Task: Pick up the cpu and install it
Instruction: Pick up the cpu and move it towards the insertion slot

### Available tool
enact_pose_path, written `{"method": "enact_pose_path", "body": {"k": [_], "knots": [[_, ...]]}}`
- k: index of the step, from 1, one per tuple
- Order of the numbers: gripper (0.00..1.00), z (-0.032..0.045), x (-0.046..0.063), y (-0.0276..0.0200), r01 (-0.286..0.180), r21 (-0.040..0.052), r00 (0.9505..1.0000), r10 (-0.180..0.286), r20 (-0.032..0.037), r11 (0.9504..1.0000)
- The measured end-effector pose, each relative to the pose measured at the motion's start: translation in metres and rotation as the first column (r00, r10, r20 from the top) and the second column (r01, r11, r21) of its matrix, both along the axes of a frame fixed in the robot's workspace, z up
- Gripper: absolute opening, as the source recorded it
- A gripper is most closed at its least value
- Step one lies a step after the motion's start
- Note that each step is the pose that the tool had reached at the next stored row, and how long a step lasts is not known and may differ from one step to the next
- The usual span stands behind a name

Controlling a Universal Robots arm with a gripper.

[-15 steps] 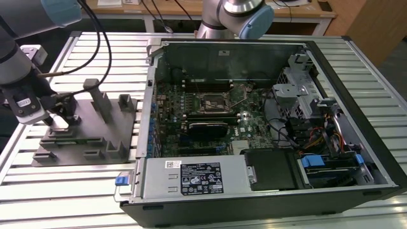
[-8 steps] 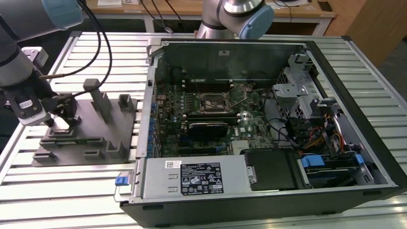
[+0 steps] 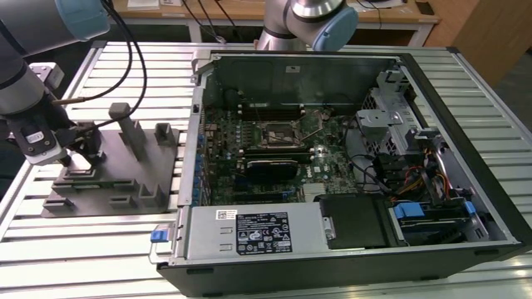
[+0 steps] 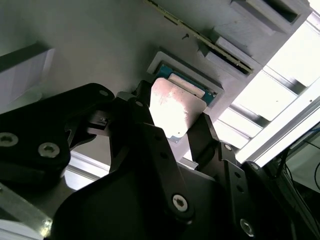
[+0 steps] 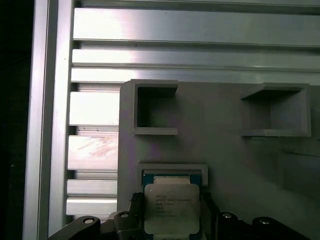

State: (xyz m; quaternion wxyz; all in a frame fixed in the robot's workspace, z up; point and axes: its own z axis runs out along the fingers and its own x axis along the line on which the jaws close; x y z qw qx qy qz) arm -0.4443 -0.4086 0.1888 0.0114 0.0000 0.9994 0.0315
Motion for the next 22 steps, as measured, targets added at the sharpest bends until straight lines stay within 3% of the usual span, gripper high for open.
{"method": "enact_pose_path", "body": {"k": [14, 16, 17, 22], "knots": [[0.54, -0.0007, 0.0000, 0.0000, 0.000, -0.0001, 1.0000, 0.000, -0.0003, 1.0000], [0.55, -0.0007, 0.0000, 0.0000, 0.000, -0.0001, 1.0000, 0.000, -0.0003, 1.0000], [0.61, -0.0007, 0.0000, 0.0000, 0.000, -0.0001, 1.0000, 0.000, -0.0002, 1.0000], [0.61, -0.0032, 0.0002, 0.0000, 0.000, 0.0000, 1.0000, 0.000, -0.0001, 1.0000]]}}
